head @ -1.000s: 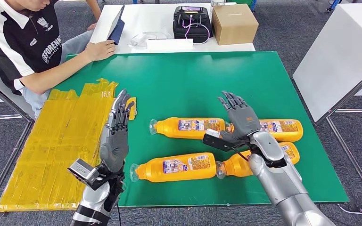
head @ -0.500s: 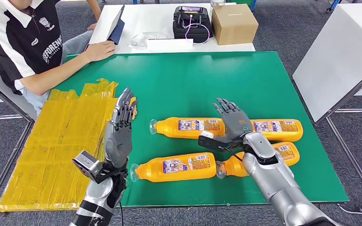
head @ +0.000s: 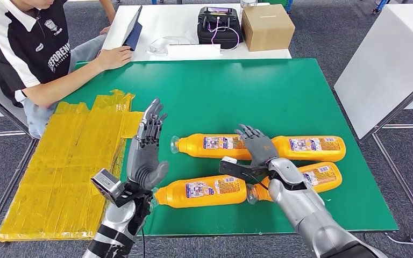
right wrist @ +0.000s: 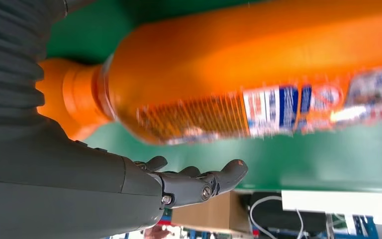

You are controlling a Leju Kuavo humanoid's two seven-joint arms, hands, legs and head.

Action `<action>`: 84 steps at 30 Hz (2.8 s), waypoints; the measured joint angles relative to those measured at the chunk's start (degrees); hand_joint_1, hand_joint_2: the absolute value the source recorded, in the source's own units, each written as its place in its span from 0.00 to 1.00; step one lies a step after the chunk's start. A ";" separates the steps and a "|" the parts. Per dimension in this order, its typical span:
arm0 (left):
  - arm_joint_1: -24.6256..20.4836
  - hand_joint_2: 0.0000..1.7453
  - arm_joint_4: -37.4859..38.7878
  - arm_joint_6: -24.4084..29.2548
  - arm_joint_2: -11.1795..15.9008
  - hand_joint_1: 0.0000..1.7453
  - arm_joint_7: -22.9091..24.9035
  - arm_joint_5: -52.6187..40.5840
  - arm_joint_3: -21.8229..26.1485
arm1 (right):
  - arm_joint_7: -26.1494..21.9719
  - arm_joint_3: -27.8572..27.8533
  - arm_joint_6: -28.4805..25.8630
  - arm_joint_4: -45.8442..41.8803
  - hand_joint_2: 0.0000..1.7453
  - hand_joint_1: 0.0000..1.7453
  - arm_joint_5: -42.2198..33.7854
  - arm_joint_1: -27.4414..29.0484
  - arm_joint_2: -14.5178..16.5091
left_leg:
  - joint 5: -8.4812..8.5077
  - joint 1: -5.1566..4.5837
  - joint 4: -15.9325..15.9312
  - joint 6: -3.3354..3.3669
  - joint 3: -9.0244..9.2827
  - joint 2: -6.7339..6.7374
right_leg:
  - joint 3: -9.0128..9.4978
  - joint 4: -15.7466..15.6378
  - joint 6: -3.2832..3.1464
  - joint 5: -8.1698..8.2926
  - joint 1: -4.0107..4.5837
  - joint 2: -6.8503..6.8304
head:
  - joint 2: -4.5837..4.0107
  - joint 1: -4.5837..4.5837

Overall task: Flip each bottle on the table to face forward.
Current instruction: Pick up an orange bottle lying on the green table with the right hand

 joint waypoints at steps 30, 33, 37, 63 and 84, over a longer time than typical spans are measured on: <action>-0.02 1.00 0.09 0.28 -0.31 0.00 -0.76 0.30 -1.72 | 2.21 0.05 -1.03 9.26 1.00 0.83 1.26 -3.02 1.15 | 0.01 0.00 0.00 0.02 0.09 0.00 | 0.10 0.00 0.00 0.00 -0.01 0.00 | 0.00 0.00; 0.06 1.00 0.01 0.28 -0.31 0.00 -0.76 0.31 -1.72 | 2.87 0.05 -2.32 9.40 1.00 0.83 2.06 -3.02 1.28 | 0.01 0.00 0.00 0.02 0.09 0.00 | 0.10 0.00 0.00 0.00 -0.01 0.00 | 0.00 0.00; 0.15 1.00 -0.02 0.27 -0.31 0.00 -0.76 0.47 -1.72 | 3.74 0.05 -3.55 9.48 1.00 0.89 3.39 -3.02 1.50 | 0.01 0.00 0.00 0.02 0.09 0.00 | 0.09 0.00 0.00 0.00 -0.01 0.00 | 0.00 -0.01; 2.00 1.00 -2.22 -0.62 -0.31 0.00 0.69 0.10 -1.61 | 2.86 -5.50 -26.17 -6.45 1.00 1.00 5.87 6.15 3.48 | -0.02 0.00 0.00 0.01 0.00 -0.01 | 0.01 0.00 0.01 -0.01 0.00 0.00 | 0.00 0.00; 2.10 1.00 -2.22 -0.21 -0.29 0.00 1.63 -1.26 -3.21 | -10.41 -13.31 -28.65 -29.48 1.00 1.00 -14.71 18.74 8.77 | -0.02 0.00 -0.01 0.01 -0.02 0.00 | -0.03 -0.01 0.00 -0.01 0.00 0.00 | 0.00 0.01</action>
